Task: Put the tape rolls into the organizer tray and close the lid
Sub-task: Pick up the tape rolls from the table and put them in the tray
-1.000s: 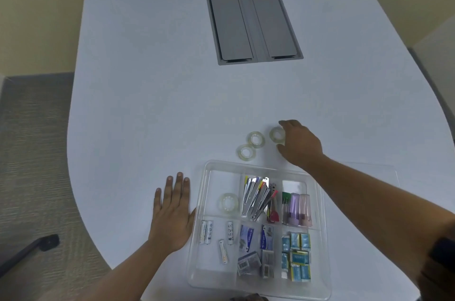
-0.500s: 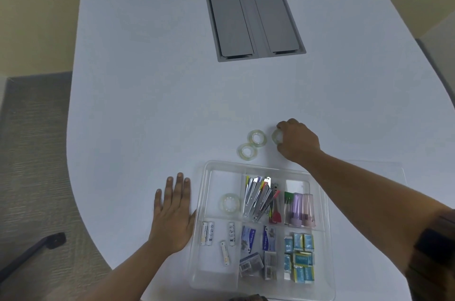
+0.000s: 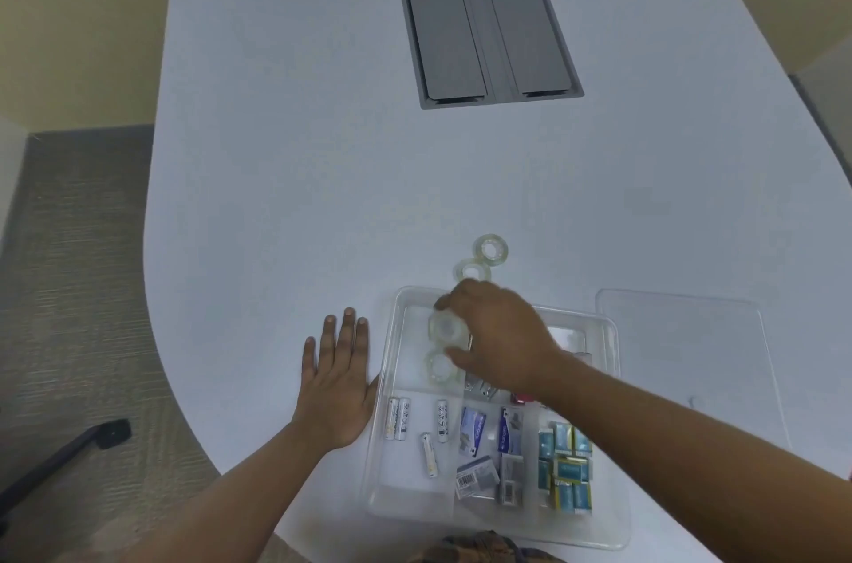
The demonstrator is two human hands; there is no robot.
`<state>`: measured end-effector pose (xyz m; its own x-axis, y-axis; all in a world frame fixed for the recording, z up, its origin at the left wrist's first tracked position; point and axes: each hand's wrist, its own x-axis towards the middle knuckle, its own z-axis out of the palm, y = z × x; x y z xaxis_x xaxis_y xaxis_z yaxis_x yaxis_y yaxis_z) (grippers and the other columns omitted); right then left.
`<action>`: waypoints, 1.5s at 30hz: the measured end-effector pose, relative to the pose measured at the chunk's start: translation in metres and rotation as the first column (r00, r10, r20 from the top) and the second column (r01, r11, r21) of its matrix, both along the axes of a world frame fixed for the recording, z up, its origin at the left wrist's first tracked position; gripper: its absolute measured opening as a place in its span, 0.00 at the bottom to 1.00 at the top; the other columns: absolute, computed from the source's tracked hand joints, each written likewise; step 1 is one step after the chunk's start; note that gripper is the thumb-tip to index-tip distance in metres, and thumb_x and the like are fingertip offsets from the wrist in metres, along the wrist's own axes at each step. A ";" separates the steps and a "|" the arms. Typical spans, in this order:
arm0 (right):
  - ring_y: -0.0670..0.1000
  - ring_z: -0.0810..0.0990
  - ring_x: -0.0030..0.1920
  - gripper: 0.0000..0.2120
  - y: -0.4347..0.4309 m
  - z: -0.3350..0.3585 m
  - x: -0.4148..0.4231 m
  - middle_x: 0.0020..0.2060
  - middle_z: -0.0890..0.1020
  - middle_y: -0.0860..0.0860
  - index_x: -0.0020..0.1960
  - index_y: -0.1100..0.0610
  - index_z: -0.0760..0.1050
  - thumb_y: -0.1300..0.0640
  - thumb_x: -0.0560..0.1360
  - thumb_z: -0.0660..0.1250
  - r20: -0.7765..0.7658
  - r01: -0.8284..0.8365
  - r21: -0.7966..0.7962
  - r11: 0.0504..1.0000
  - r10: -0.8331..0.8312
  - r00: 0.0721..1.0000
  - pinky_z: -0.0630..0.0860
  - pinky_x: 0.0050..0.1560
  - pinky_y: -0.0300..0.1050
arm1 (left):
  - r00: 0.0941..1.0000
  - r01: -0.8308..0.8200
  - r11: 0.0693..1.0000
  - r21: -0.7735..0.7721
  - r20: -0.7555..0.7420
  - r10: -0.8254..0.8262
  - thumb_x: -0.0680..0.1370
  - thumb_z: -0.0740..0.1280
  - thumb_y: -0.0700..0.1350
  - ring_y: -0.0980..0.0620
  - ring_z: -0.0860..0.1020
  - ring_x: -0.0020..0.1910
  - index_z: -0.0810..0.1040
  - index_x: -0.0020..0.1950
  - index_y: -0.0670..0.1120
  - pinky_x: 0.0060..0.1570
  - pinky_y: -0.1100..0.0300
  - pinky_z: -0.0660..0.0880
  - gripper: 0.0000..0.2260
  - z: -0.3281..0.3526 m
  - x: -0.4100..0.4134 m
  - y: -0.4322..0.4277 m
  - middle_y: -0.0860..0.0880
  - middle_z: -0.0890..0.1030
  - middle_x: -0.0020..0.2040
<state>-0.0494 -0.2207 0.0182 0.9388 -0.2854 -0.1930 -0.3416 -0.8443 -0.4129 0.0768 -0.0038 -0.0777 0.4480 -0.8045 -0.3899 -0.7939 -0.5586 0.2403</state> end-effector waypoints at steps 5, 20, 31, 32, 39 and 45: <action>0.54 0.75 0.57 0.25 0.029 -0.016 -0.003 0.59 0.76 0.51 0.66 0.52 0.71 0.52 0.71 0.71 -0.127 -0.110 -0.036 0.993 0.104 0.986 0.71 0.55 0.50 | 1.000 -0.003 1.000 0.018 -0.013 0.004 0.71 0.25 0.66 0.45 0.30 0.74 0.33 0.75 0.46 0.70 0.45 0.32 0.37 -0.004 0.002 0.000 0.46 0.32 0.76; 0.53 0.56 0.77 0.37 0.013 -0.030 -0.070 0.74 0.67 0.52 0.75 0.57 0.60 0.43 0.73 0.69 0.093 0.275 -0.173 0.946 -0.262 0.960 0.54 0.75 0.53 | 0.999 -0.005 0.999 0.036 -0.048 0.006 0.66 0.21 0.67 0.46 0.26 0.72 0.27 0.72 0.46 0.70 0.45 0.31 0.40 -0.004 0.002 0.000 0.47 0.27 0.74; 0.48 0.42 0.78 0.34 -0.015 -0.058 -0.105 0.79 0.50 0.48 0.79 0.50 0.45 0.34 0.79 0.45 -0.002 0.376 -0.213 0.902 -0.385 0.923 0.43 0.77 0.50 | 0.979 -0.180 0.974 -0.137 -0.125 0.163 0.81 0.56 0.53 0.48 0.52 0.77 0.57 0.77 0.47 0.73 0.45 0.48 0.26 0.011 0.014 -0.011 0.47 0.55 0.78; 0.49 0.43 0.78 0.34 -0.014 -0.060 -0.105 0.79 0.50 0.48 0.79 0.50 0.45 0.35 0.79 0.46 0.016 0.384 -0.204 0.901 -0.389 0.921 0.43 0.77 0.50 | 0.971 -0.231 0.950 -0.211 -0.118 0.210 0.80 0.59 0.51 0.47 0.61 0.74 0.66 0.73 0.47 0.72 0.45 0.54 0.22 0.018 0.018 -0.019 0.47 0.64 0.75; 0.51 0.48 0.78 0.31 -0.014 -0.067 -0.108 0.78 0.55 0.50 0.79 0.53 0.51 0.39 0.80 0.50 0.110 0.408 -0.160 0.899 -0.395 0.912 0.47 0.77 0.54 | 0.940 -0.325 0.862 -0.388 -0.234 0.249 0.76 0.67 0.53 0.47 0.79 0.55 0.77 0.60 0.46 0.56 0.48 0.75 0.16 0.070 0.021 -0.123 0.48 0.80 0.59; 0.50 0.47 0.78 0.31 -0.014 -0.068 -0.109 0.78 0.53 0.48 0.79 0.52 0.51 0.40 0.81 0.50 0.099 0.412 -0.142 0.900 -0.401 0.911 0.46 0.77 0.53 | 0.969 -0.186 0.977 -0.101 -0.183 0.165 0.71 0.69 0.59 0.43 0.78 0.53 0.76 0.55 0.46 0.51 0.51 0.75 0.20 0.071 -0.004 -0.206 0.46 0.79 0.54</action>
<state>-0.1579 -0.2346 -0.0496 0.7433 -0.6666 -0.0561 -0.6457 -0.6931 -0.3203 0.0723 -0.2101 -0.0069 0.5203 -0.7636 -0.3824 -0.6264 -0.6456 0.4369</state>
